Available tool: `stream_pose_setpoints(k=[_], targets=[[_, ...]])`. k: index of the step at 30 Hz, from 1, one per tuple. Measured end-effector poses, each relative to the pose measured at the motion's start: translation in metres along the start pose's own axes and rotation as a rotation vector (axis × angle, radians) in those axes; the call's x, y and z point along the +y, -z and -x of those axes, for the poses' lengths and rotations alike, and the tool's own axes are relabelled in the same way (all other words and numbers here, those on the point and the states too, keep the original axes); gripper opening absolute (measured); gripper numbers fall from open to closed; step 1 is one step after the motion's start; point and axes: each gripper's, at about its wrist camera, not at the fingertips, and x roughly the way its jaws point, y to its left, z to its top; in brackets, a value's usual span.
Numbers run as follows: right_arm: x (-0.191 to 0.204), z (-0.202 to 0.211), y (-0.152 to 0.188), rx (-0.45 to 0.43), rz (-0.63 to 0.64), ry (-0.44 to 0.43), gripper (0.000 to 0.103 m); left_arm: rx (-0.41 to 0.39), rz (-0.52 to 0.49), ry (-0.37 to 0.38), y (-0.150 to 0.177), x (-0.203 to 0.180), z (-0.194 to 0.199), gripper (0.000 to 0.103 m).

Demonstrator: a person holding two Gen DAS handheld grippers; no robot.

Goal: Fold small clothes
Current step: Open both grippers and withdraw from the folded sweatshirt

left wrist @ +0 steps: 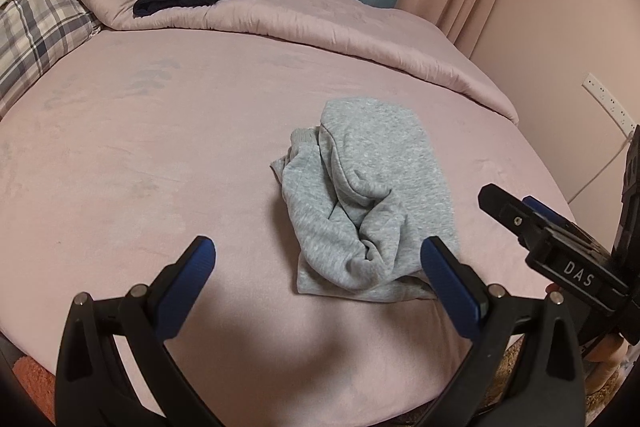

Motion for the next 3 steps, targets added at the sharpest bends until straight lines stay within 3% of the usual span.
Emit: stream_pose_setpoints(k=[3], targets=[[0.0024,0.0012,0.0015,-0.003,0.008,0.004,0.097,0.0,0.009,0.003,-0.0001,0.0011,0.002,0.103]])
